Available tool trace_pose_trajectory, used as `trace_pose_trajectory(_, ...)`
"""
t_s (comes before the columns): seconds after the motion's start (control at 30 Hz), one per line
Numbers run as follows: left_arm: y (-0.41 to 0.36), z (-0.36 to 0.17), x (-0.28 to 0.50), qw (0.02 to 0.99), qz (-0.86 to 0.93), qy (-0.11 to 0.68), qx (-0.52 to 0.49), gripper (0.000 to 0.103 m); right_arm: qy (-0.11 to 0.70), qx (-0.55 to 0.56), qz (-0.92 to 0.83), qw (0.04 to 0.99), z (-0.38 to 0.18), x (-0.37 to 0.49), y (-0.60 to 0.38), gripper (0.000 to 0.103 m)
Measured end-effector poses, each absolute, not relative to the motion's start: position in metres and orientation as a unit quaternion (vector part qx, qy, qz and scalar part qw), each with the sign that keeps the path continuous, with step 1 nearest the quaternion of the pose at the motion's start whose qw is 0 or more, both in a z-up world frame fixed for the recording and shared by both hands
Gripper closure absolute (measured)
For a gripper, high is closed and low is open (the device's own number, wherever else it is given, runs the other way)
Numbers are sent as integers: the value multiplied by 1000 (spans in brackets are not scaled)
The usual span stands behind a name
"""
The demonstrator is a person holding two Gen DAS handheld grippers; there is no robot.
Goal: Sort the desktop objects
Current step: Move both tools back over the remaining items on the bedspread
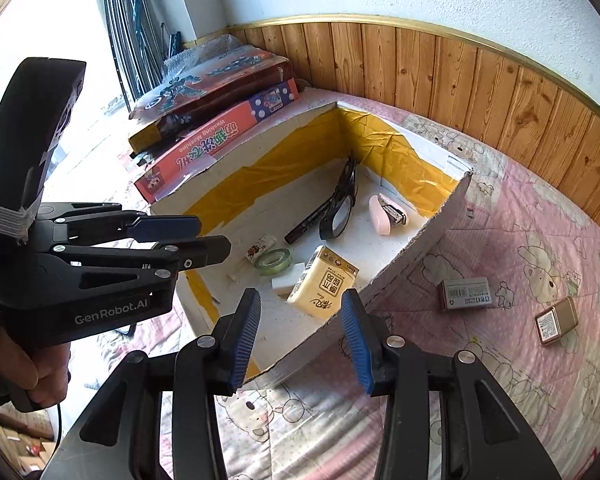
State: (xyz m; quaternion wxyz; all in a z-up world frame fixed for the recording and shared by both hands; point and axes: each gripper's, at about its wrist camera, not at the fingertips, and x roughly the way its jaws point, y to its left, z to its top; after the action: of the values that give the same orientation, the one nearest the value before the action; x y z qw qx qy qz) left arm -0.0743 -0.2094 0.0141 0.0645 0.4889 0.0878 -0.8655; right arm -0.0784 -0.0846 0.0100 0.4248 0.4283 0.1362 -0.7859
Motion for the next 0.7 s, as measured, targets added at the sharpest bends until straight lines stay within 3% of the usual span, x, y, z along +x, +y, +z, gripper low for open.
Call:
trace_pose_trajectory(0.4, -165, 46, -30, 20, -906, 80, 414, 65, 94, 400, -806, 426, 1, -39, -42, 57)
trace_pose_trajectory(0.7, -126, 35, -19, 9, -899, 67, 434, 63, 84, 390, -819, 412, -10, -28, -7, 57)
